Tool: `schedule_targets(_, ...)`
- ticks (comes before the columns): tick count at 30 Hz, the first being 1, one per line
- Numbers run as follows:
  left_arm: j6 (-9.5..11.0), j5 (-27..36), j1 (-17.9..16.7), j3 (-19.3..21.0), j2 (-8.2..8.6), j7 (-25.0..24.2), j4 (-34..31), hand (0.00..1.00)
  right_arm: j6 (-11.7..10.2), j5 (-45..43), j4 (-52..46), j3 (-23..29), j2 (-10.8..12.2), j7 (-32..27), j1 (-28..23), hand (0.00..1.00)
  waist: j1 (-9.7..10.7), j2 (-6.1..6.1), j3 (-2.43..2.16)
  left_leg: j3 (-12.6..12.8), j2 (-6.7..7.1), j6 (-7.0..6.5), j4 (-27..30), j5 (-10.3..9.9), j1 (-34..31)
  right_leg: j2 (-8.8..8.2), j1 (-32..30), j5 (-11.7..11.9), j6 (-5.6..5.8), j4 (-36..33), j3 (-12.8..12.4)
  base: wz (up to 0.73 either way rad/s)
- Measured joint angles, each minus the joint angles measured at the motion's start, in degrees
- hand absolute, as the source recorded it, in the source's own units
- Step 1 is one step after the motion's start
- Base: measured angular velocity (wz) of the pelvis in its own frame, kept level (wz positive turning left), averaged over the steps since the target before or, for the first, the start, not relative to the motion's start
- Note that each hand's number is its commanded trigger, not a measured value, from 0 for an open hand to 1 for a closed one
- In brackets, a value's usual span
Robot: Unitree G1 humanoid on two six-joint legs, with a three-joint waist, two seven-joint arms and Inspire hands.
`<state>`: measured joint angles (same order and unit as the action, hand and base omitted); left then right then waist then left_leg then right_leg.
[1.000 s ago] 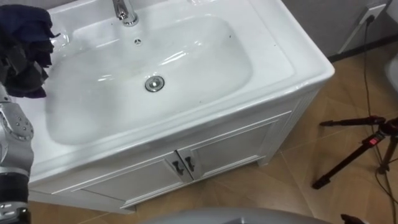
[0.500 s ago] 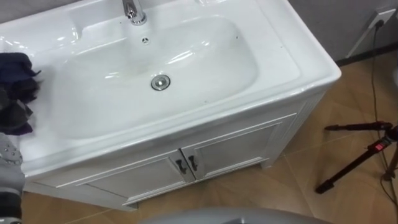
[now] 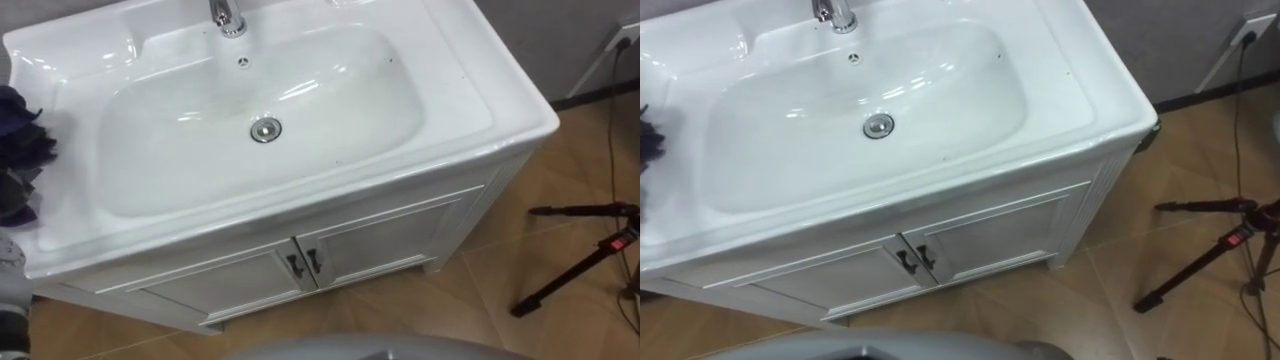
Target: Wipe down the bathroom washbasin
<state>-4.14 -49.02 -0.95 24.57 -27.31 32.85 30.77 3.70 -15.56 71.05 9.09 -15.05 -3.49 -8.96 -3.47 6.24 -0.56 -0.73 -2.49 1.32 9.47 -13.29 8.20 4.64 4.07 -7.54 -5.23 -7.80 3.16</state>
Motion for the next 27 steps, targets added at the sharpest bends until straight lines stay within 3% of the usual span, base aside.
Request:
schedule_targets(4,-0.8,0.2,0.0,0.0,0.31,-1.2,-0.1,0.0,0.0,1.8,0.0,0.0,0.2,0.0,0.0,0.0,0.2,0.07,-0.03,0.0,0.06,-0.07,0.0,0.0,-0.1,-0.08,0.0,0.0,0.02,-0.1,0.2,0.01)
schedule_targets(9,-1.7,1.3,0.0,0.0,2.26,-2.1,-3.5,0.0,0.0,1.7,0.0,-0.4,0.3,0.0,-0.4,0.0,0.5,-0.06,-0.01,-0.4,0.32,-0.28,0.1,0.2,-0.5,-0.48,-0.1,-0.1,0.17,-0.2,0.8,0.08)
schedule_targets(15,-1.5,3.5,0.0,0.0,2.33,-2.0,-10.2,0.0,-0.2,1.8,-0.1,0.1,0.2,0.0,-0.1,0.0,1.1,-0.07,0.04,-1.2,0.55,-0.4,0.2,0.3,-0.8,-0.72,-0.1,-0.2,0.34,0.0,1.5,0.08)
schedule_targets(22,1.3,4.8,0.0,-0.1,2.34,-1.8,-14.1,0.0,-1.9,1.7,-0.2,0.0,0.3,-0.1,-0.1,0.0,1.9,0.26,0.28,-1.3,0.58,-0.41,0.1,0.3,-0.7,-0.73,0.2,-0.3,0.35,0.0,1.5,0.02)
schedule_targets(27,2.9,11.1,0.0,-0.2,2.37,-1.3,-14.1,0.0,-2.6,1.7,0.2,-0.2,0.2,-0.1,-0.2,0.0,3.4,0.04,0.72,-1.0,0.56,-0.41,0.1,0.3,-0.3,-0.71,0.6,-0.5,0.33,0.0,1.4,0.01)
